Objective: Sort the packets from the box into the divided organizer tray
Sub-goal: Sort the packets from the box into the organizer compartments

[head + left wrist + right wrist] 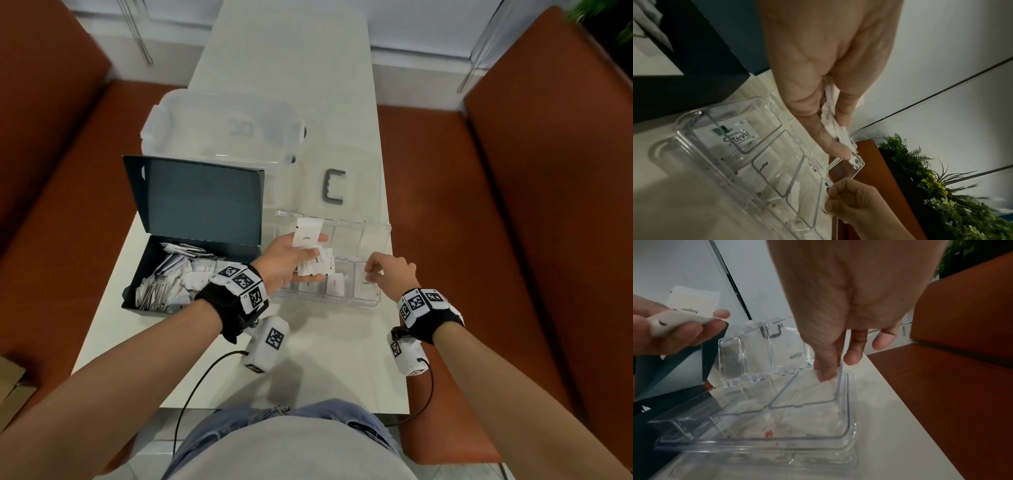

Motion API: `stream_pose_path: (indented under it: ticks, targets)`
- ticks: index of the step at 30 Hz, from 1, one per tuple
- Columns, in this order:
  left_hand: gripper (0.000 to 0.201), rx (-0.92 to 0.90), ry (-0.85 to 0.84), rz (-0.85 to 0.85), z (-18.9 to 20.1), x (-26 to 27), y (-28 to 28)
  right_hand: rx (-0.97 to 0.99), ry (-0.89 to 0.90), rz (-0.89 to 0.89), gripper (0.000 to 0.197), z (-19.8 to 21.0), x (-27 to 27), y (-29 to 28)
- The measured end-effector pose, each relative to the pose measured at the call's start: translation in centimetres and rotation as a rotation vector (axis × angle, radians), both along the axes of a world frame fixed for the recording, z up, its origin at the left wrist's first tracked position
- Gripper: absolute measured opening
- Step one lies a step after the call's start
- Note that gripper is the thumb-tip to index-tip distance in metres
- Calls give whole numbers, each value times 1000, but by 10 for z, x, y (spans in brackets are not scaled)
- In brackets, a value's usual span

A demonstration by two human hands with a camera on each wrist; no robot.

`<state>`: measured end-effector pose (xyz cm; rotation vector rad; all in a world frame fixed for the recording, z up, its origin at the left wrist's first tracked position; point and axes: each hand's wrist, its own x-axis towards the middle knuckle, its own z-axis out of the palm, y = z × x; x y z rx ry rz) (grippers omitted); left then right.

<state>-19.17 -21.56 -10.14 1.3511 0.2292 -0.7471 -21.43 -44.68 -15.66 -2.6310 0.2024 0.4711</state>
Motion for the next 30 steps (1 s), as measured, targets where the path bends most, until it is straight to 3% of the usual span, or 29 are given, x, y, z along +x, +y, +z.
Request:
stream_pose_path:
  ticks: [4,8,17,23,27,30]
  targets:
    - [25,3,-9,11,0,4,0,-119,-66,146,19,5,-3,-2]
    - [24,-8,-4,16,1,8,0,-331,-19,305,26,5,-7,4]
    - [25,-8,9,24,3,8,0,-413,13,312,22,-4,-6,17]
    - [20,-24,57,53,8,9,2,-447,-21,308,14,15,-1,19]
    - [26,-62,103,59,11,10,5,-171,-225,101,19,42,6,31]
    - [36,-75,91,45,12,10,7,93,-261,13,12,61,10,51]
